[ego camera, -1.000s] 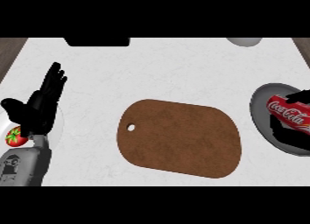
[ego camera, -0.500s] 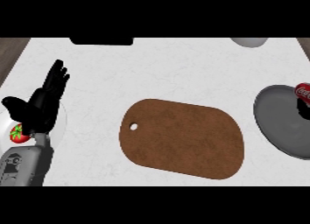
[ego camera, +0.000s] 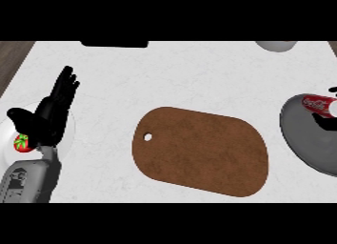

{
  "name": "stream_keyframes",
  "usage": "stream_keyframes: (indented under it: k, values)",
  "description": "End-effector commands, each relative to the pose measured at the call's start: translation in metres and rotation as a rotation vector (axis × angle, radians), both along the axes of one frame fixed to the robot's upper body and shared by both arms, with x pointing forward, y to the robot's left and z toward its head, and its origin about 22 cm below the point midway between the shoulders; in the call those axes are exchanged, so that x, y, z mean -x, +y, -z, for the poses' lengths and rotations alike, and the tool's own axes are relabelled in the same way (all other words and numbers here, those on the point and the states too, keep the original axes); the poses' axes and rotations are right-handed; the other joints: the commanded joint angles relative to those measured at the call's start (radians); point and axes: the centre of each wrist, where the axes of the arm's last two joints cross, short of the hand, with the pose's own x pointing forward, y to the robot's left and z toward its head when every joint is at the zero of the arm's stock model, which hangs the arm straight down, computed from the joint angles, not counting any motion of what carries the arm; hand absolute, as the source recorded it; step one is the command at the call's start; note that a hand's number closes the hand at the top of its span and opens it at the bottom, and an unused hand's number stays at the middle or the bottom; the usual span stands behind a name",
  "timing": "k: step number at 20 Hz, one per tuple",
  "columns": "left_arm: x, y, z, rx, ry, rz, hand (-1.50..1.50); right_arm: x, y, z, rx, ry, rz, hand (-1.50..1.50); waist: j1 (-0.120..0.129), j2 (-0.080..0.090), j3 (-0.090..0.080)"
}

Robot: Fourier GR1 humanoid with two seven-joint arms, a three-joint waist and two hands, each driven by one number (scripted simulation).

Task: Pick the can from the cutting board and place it in the pan

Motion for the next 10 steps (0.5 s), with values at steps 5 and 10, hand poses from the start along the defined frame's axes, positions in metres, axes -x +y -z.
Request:
stream_keyframes:
  k: [5, 10]
  values:
    - [-0.001, -0.001, 0.003, 0.003, -0.003, 0.001, 0.0, 0.017, -0.012, 0.036, -0.237, 0.101, -0.124, -1.5, -0.003, 0.002, 0.001]
    - [-0.005, 0.013, -0.006, -0.006, -0.005, -0.008, 0.0, 0.015, -0.02, 0.026, -0.261, -0.115, -0.122, -1.5, -0.016, -0.005, 0.0]
